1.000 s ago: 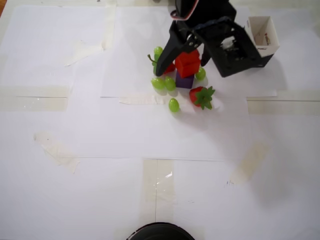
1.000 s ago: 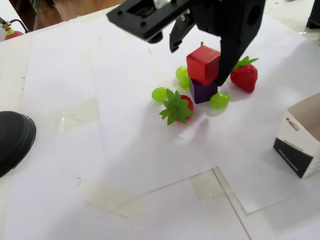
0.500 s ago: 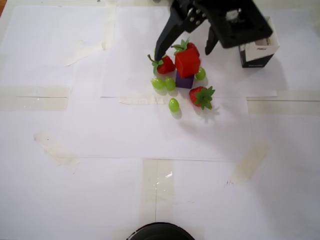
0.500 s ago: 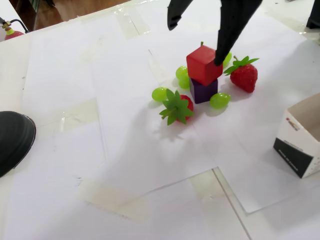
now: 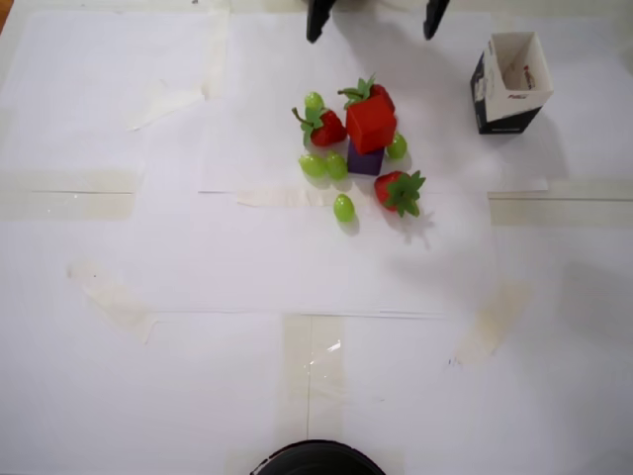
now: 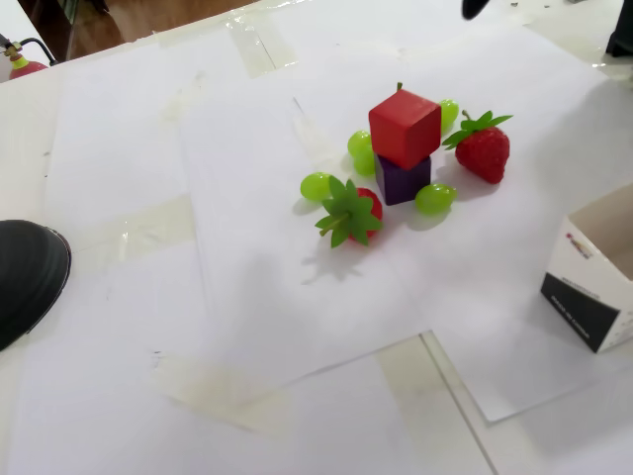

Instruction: Put the red cube on top of the purple cube

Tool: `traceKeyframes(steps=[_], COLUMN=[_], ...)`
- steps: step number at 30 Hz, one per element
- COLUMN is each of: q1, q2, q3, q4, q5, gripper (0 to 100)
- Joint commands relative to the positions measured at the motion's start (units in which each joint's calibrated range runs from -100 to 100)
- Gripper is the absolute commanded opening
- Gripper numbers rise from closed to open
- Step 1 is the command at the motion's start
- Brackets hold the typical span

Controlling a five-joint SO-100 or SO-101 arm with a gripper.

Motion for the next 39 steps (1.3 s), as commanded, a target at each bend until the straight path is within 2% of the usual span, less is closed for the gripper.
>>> traceKeyframes(steps=[1,6,12,22,29,39], q1=[1.2,3.9,7.3,10.9,13.2,16.1], q2=[-19.0,-28.6,-42.2,-57.4,-64.6,-69.4], q3=[15.5,27.3,43.5,57.4,62.6,70.4], q4=[-4.4,-7.7,-12.7,-15.0,-14.3,-20.8], q5=[-1.1,-1.8,-4.2,-2.5,-1.8,-1.4], gripper=[38,32,21,1,0,0])
